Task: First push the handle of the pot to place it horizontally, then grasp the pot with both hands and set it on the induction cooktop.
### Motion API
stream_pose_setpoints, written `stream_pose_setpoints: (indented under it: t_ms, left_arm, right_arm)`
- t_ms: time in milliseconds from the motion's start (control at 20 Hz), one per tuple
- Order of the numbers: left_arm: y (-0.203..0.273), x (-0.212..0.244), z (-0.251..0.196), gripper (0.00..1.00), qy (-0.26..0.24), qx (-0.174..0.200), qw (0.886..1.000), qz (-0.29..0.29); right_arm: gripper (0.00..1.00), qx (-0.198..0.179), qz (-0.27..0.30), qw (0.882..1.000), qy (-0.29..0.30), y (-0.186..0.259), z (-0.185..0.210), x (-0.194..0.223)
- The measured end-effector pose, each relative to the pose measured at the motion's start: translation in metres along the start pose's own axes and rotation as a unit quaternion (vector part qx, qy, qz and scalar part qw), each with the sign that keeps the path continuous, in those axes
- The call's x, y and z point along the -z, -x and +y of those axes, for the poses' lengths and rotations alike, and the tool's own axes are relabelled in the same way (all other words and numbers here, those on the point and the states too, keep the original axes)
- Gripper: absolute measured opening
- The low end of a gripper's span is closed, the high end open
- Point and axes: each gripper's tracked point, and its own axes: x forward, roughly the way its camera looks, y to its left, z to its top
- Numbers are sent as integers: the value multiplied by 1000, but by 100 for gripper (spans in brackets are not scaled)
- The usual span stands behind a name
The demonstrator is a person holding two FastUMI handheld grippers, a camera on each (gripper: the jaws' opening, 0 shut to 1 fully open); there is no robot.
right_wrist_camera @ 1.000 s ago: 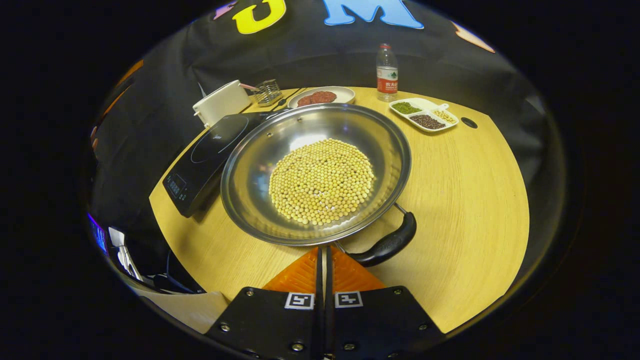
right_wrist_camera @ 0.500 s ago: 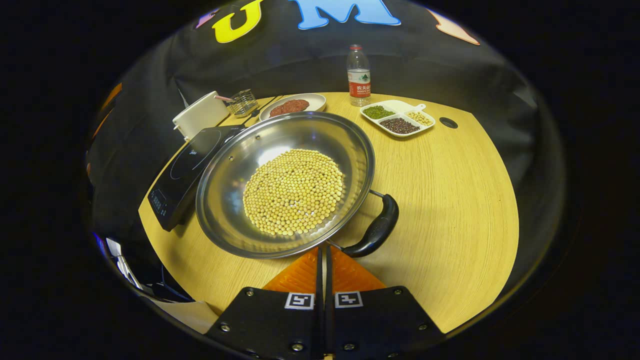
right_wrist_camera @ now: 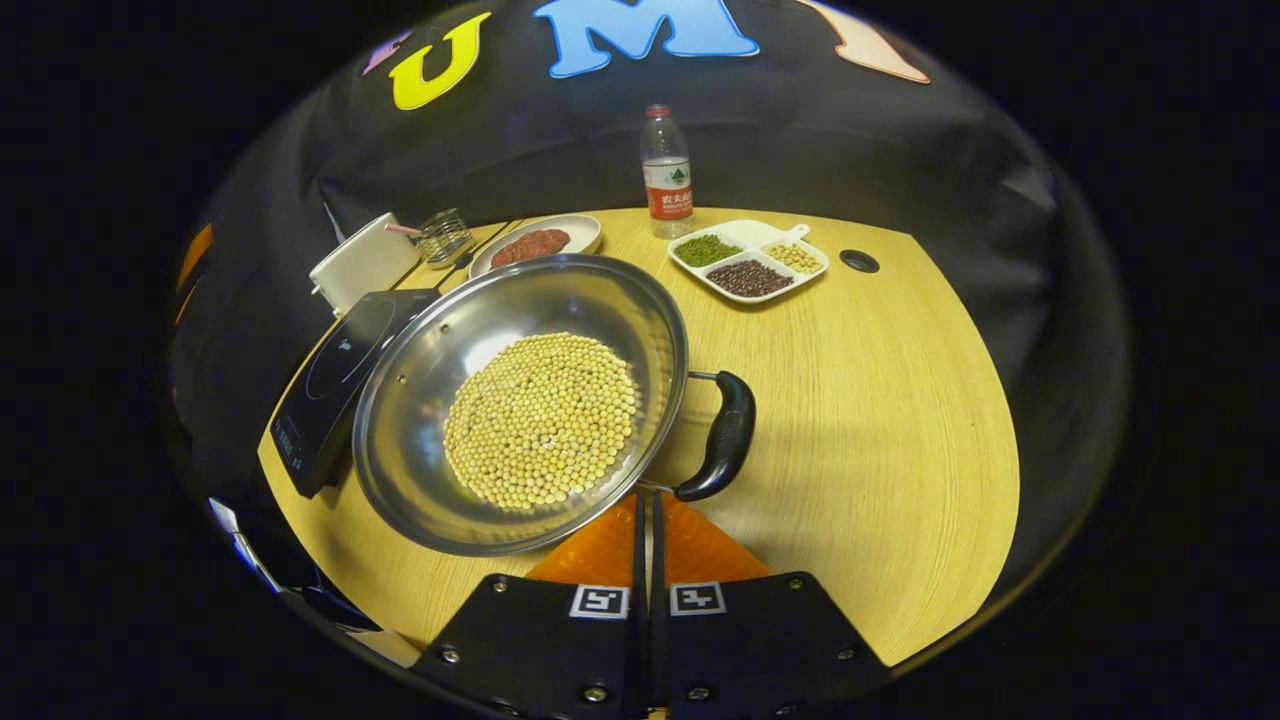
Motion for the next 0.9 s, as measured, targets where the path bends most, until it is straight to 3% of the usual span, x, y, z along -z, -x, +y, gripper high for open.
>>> stream_pose_setpoints:
  t_ms: [300,350,500,900]
  left_arm:
    - [-24,42,-13,98,18,25,999,41]
    - [-28,49,-16,98,21,33,998,47]
    - [-44,68,-26,99,26,59,996,66]
    - [-88,124,-53,99,27,107,986,122]
  right_arm:
    - [5,28,-85,996,-21,28,-13,-32]
    - [15,26,-105,994,-27,33,-9,-39]
    - [100,49,-162,985,-33,45,-14,-61]
    - [100,85,-186,977,-51,36,-16,-69]
